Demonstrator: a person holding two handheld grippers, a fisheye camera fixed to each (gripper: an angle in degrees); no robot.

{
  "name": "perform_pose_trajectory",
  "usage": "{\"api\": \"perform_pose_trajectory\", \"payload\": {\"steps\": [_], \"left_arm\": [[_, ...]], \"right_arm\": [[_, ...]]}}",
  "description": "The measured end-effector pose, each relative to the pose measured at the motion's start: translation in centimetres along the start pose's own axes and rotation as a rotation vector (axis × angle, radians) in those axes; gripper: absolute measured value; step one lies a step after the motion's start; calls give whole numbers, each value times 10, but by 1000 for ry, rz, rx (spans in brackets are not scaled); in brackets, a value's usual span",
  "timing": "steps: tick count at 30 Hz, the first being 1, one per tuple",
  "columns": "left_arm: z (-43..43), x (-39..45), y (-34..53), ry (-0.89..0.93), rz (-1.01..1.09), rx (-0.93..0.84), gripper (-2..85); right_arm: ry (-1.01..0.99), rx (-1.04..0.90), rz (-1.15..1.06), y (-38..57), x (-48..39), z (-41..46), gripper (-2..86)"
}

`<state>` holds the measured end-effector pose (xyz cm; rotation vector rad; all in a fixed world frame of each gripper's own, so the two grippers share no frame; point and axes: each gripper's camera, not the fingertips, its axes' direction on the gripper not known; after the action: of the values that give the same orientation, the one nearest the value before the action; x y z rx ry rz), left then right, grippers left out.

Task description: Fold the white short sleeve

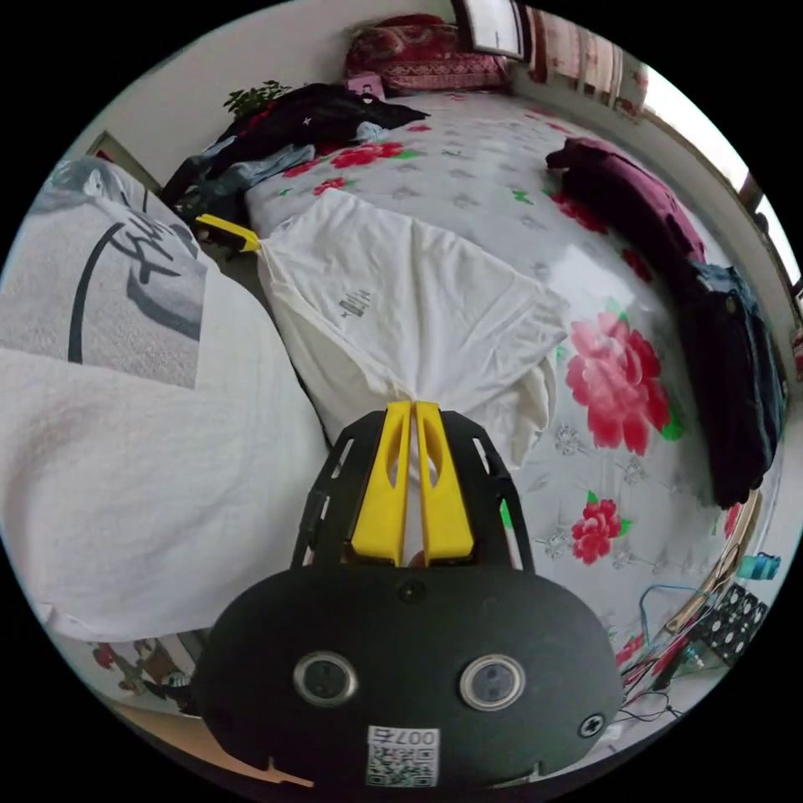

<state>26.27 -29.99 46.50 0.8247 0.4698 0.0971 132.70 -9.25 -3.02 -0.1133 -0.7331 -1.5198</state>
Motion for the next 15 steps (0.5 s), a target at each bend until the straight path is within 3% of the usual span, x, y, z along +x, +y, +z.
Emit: {"api": "perform_pose_trajectory", "payload": {"steps": [3, 6, 9, 15], "left_arm": [[-23, -10, 18, -15, -9, 45, -2], [-14, -28, 33, 48, -65, -17, 25], [-15, -42, 53, 67, -169, 11, 46], [-28, -77, 96, 71, -391, 76, 59]], "right_arm": [[20, 31, -21, 12, 3, -14, 1], [-90, 26, 64, 26, 30, -3, 7], [-158, 34, 227, 50, 61, 1, 26], [-243, 338, 726, 158, 139, -39, 73]]}}
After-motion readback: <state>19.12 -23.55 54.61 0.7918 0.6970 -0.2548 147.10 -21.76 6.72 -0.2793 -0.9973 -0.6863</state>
